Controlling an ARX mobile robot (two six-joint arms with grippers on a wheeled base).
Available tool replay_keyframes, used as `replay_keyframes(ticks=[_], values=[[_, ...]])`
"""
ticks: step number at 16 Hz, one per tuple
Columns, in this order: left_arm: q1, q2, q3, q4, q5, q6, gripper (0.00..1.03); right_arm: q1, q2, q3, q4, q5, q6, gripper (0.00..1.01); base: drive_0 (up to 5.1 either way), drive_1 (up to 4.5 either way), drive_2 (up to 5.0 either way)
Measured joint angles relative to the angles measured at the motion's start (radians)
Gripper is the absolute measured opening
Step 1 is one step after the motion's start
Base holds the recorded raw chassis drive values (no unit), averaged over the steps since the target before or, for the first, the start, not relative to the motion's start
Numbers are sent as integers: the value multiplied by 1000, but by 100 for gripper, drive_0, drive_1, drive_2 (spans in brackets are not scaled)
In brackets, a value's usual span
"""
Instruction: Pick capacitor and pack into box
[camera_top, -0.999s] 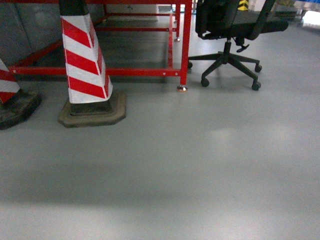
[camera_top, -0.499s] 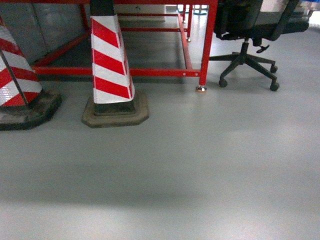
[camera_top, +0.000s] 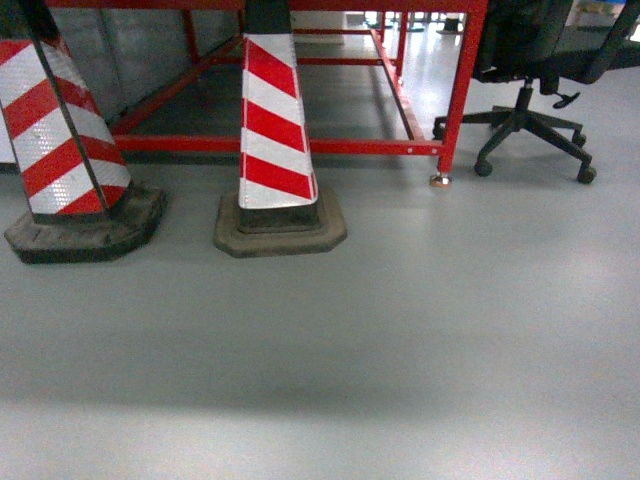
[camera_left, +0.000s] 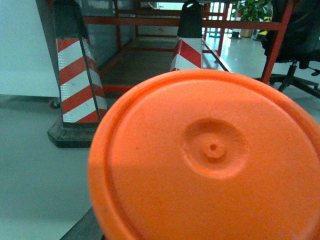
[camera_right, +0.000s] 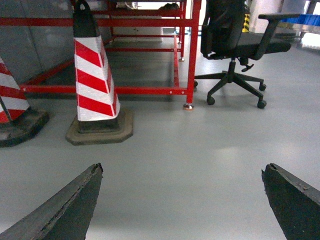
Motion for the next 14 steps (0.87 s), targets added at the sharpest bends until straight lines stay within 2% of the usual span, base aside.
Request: replay_keyframes(ticks=[8,14], values=[[0,0,0,0,-2,0,44,0,0,0,2,-3,0,98,-502,244,244],[0,0,0,2,0,0,44,0,0,0,-1,-2,0,98,0,0,0]])
